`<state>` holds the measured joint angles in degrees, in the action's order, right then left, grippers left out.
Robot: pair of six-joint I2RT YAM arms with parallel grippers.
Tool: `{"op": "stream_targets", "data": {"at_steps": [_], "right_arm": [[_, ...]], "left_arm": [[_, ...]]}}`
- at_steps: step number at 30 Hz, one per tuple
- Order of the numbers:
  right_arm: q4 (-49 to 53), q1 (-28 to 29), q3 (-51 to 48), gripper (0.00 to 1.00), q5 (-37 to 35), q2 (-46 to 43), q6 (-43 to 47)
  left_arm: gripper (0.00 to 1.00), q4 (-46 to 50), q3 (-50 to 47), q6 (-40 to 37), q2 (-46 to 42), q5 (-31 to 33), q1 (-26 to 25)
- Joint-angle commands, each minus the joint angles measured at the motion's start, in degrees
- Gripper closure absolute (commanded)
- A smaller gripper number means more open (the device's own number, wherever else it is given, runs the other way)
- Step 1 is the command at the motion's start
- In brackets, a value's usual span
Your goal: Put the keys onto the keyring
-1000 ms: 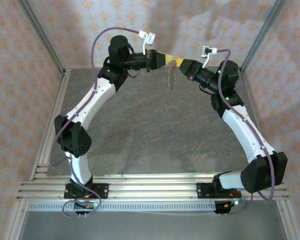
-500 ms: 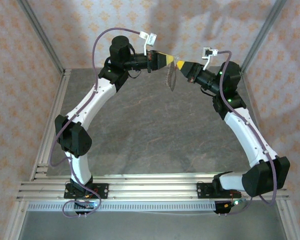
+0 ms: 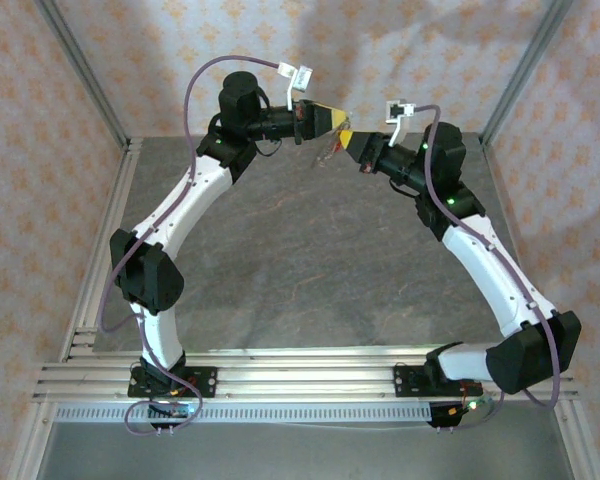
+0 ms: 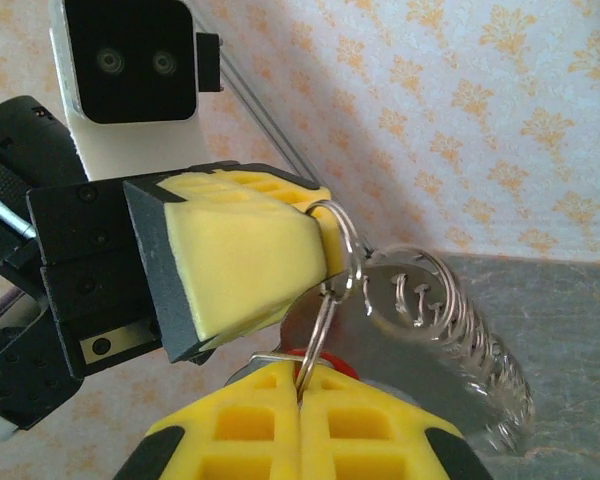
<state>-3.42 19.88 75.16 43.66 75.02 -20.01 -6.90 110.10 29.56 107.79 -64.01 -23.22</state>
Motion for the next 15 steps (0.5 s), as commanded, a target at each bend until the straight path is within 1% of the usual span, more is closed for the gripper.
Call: {"op": "stream_targets", "data": {"at_steps": [1, 8, 11, 15], "right_arm": [[2.6, 1.9, 2.1, 1.0, 1.1, 0.9, 2.4], [-2.8, 2.0, 2.6, 1.0, 3.4, 2.4, -2.3], [-0.6, 2.7, 3.5, 1.0, 2.8, 3.3, -0.9], [0.7, 3.1, 3.7, 1.0, 4.1, 4.1, -0.4]], "left_arm": [[1.0, -3.4, 1.3, 0.1, -0.1, 0.9, -0.3], [1.0, -5.3, -0.6, 0.7, -0.3, 2.7, -1.1], [1.0, -7.0, -1.2, 2.5, -0.2, 3.7, -1.4], [1.0, -7.0, -1.0, 2.7, 0.3, 3.9, -1.9]]}}
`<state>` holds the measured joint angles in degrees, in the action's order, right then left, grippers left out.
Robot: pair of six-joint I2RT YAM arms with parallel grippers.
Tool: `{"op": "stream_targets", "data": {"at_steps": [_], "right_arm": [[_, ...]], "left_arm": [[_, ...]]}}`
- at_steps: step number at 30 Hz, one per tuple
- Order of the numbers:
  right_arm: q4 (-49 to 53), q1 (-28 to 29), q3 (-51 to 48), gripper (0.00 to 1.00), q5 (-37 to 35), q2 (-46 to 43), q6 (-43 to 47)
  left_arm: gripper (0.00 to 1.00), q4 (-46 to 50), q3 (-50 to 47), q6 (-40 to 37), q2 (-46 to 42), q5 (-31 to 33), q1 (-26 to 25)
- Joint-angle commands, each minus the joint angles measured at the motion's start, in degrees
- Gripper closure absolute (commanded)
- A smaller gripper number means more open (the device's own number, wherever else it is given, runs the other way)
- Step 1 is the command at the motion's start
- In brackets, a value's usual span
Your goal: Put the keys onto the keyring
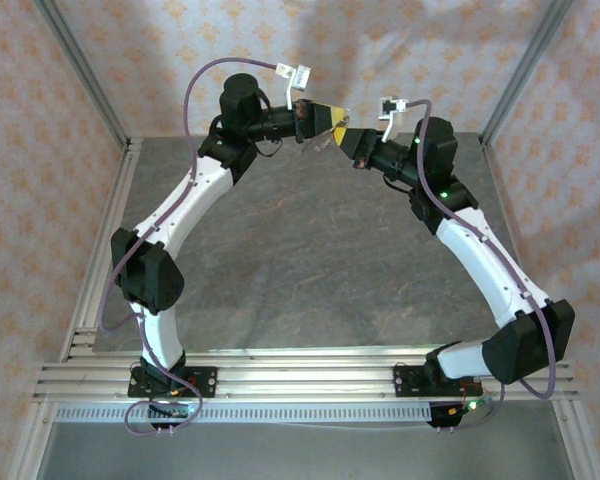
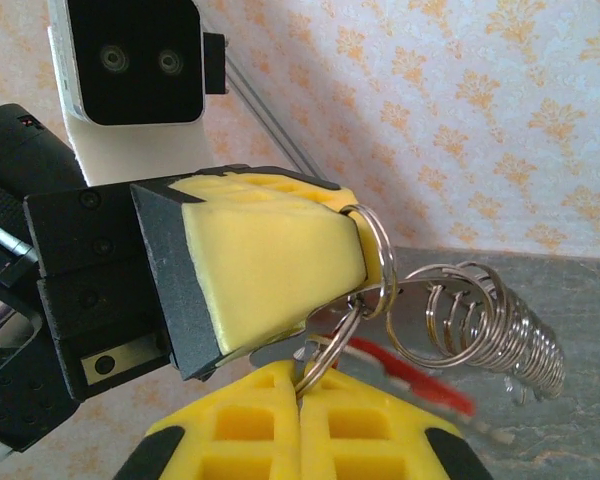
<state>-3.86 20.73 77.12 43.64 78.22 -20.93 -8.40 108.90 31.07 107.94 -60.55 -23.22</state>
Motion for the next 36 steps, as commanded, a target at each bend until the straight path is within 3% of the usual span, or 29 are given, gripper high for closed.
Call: {"op": "stream_targets", "data": {"at_steps": [1, 18, 24, 29, 36], "right_arm": [[1.8, 2.3, 1.8, 1.0, 4.0, 0.8, 0.9], [7.5, 2.3, -1.1, 0.99, -2.9, -4.0, 4.4], [9.1, 1.0, -1.8, 0.79, -3.6, -5.7, 5.0], [7.9, -3.4, -6.1, 0.63, -2.0, -10.1, 3.0], [3.3, -9.0, -12.3, 0.59, -1.8, -17.9, -1.6]], "left_arm": [[1.0, -5.5, 0.2, 1.2, 0.2, 0.6, -2.0], [1.0, -10.3, -3.5, 3.3, -0.4, 4.7, -2.0], [1.0, -14.6, -5.0, 3.6, -0.1, 5.4, -2.0], [1.0, -16.5, -5.1, 3.7, 0.9, 5.2, -1.9], [1.0, -18.0, -4.4, 4.2, 1.2, 3.7, -1.8]]}}
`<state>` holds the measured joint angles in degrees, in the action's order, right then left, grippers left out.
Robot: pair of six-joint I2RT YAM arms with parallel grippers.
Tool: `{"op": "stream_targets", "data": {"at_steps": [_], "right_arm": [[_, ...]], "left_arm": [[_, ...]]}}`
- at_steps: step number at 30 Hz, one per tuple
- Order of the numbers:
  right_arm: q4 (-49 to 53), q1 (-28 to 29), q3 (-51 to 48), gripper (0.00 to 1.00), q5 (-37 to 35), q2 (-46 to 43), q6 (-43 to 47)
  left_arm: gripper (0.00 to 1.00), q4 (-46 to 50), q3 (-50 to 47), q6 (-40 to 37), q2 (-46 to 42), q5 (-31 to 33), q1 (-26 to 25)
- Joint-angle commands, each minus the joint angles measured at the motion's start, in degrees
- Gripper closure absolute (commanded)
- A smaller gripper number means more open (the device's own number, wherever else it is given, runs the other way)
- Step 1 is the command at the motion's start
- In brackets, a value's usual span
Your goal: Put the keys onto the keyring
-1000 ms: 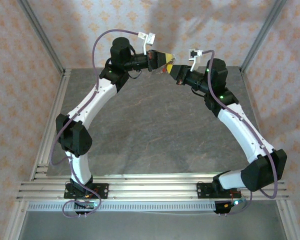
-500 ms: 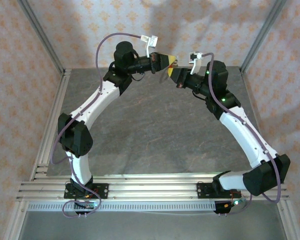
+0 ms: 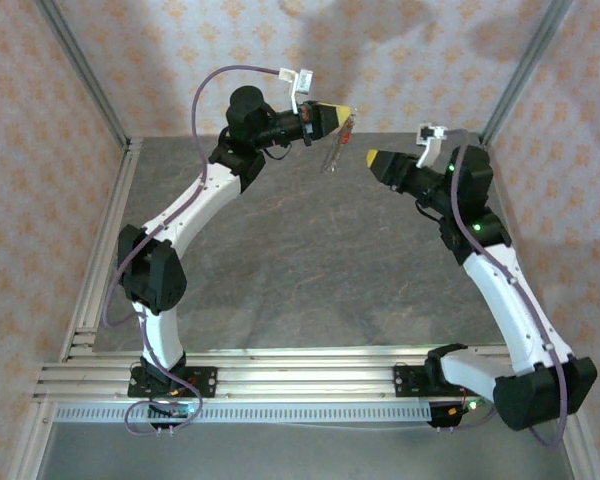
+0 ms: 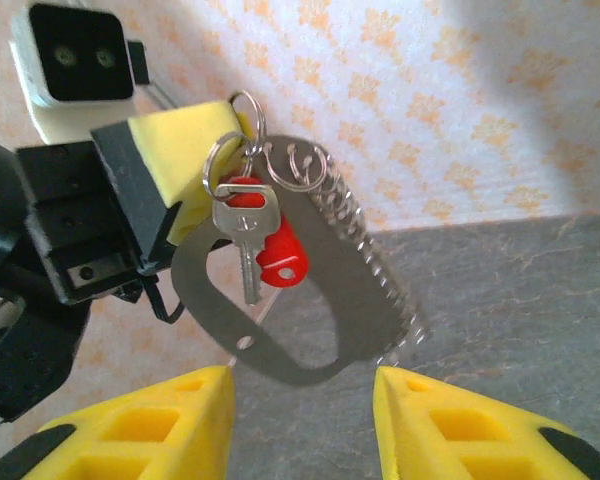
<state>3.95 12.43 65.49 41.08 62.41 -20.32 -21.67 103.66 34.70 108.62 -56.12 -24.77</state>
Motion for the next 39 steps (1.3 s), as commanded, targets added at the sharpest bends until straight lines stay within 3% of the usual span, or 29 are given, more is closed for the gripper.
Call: {"op": "stream_targets", "data": {"at_steps": [1, 6, 17, 31, 39], "right_arm": [[-5.3, -1.1, -0.5, 0.59, 0.6, -2.1, -2.9], [-12.6, -1.2, 0.7, 0.6, 0.4, 0.8, -8.4], [-38.6, -1.2, 0.7, 0.63, 0.7, 11.7, -27.1], [-43.3, 0.9, 3.6, 0.69, 3.9, 17.3, -30.7], [-42.0, 3.0, 4.7, 0.85, 4.6, 19.6, -29.8]], "left_arm": [[1.0, -4.6, 1.0, 0.5, 0.5, -0.9, -0.3], [1.0, -4.0, 0.5, 0.1, -0.9, -1.7, -0.3], [1.0, -7.4, -4.2, 2.0, -4.3, 2.3, -0.4], [1.0, -8.3, -1.8, 3.3, -2.7, 0.7, -0.7], [1.0, -8.1, -0.8, 3.4, -2.4, 0.6, -1.0]]}}
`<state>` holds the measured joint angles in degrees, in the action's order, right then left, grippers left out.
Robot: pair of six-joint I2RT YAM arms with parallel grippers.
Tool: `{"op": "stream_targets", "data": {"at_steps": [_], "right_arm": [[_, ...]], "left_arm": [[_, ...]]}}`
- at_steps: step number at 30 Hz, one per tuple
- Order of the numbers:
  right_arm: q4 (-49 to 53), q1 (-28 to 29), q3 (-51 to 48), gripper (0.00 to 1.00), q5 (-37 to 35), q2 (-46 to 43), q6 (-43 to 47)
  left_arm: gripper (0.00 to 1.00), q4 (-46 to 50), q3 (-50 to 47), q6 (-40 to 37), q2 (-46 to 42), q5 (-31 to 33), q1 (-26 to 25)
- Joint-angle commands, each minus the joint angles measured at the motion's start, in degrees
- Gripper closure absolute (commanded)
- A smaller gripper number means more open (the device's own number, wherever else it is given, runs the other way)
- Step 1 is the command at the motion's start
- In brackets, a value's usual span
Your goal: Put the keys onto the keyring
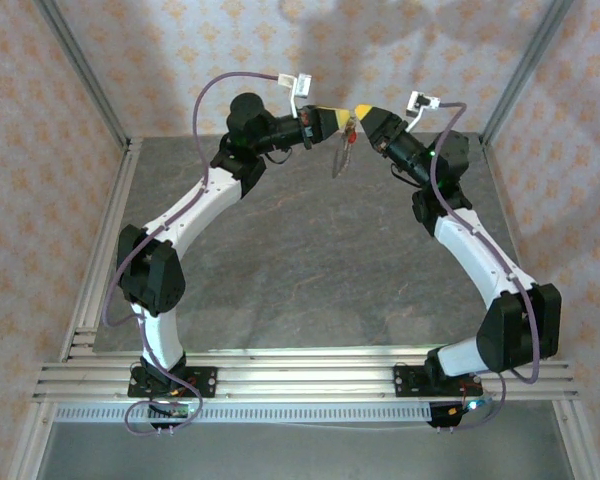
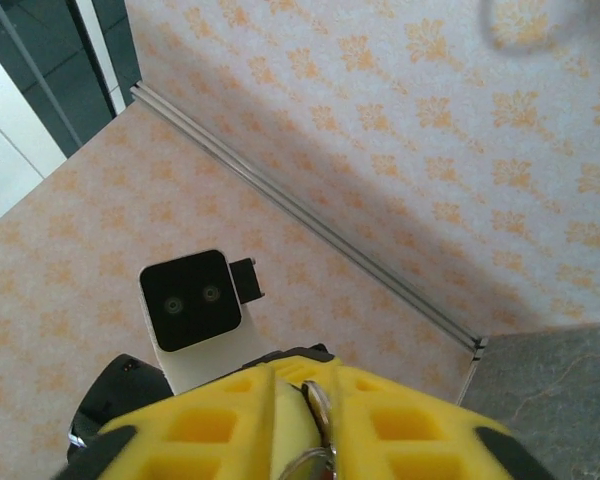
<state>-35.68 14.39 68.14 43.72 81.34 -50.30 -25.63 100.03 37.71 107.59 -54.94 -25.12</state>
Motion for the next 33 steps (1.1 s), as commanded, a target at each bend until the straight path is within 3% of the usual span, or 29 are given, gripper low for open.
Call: {"op": "stream_targets", "data": {"at_steps": [1, 5, 9, 14, 25, 33], "right_arm": [[-2.2, 1.1, 2.0, 0.88, 2.1, 0.9, 0.3], [-2.2, 1.4, 1.4, 0.97, 2.0, 0.9, 0.5], [-2.1, 1.7, 1.0, 0.84, 2.4, 0.9, 0.4], [-2.0, 2.1, 0.5, 0.81, 2.4, 0.6, 0.5], [-1.9, 3.0, -0.5, 1.0, 1.8, 0.7, 0.9], [1.3, 2.8, -1.2, 1.0, 1.4, -0.3, 4.8]], "left_arm": [[1.0, -4.3, 2.9, 0.3, -1.3, -0.5, -0.6], [1.0, -4.4, 2.9, 0.3, -1.2, -0.4, -0.7], [1.0, -4.4, 3.0, 0.4, -1.2, -0.5, -0.8], [1.0, -4.3, 3.1, 0.3, -1.1, -0.3, -0.9], [1.0, -4.9, 3.1, 0.7, -1.0, -0.2, -1.2], [1.0, -1.9, 3.4, -1.2, -1.7, 0.9, -1.1]]}}
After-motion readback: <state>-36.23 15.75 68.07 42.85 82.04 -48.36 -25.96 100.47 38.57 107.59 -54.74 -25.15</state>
